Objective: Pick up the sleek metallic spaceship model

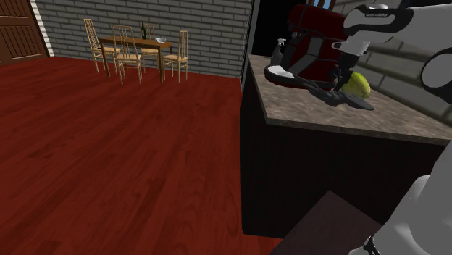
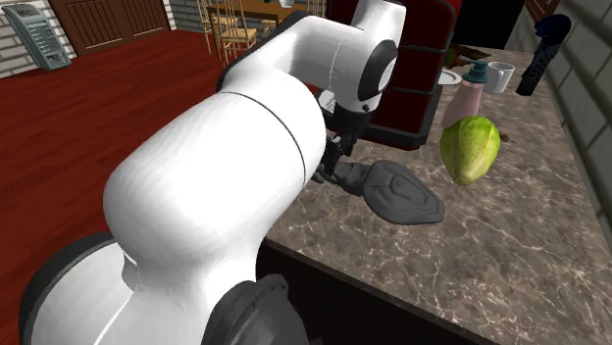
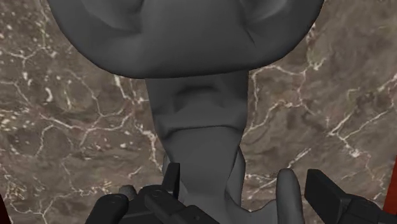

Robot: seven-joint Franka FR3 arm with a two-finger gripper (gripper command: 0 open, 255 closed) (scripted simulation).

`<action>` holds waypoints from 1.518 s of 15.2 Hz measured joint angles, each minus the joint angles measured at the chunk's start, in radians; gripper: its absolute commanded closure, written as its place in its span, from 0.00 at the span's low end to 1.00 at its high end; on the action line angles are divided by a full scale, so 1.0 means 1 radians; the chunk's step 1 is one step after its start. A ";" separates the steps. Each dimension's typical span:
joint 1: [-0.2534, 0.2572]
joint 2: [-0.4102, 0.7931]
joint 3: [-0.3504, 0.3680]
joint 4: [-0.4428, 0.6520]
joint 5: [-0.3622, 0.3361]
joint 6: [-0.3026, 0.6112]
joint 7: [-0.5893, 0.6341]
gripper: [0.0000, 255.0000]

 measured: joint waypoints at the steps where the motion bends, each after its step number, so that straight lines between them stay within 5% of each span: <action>1: -0.030 0.062 -0.008 0.058 0.053 -0.020 -0.058 0.00; 9: -0.041 0.094 -0.003 0.000 0.084 0.056 -0.120 0.00; 10: -0.040 0.093 -0.003 -0.007 0.084 0.062 -0.120 1.00; 23: -0.046 0.098 -0.004 0.020 0.087 0.039 -0.120 1.00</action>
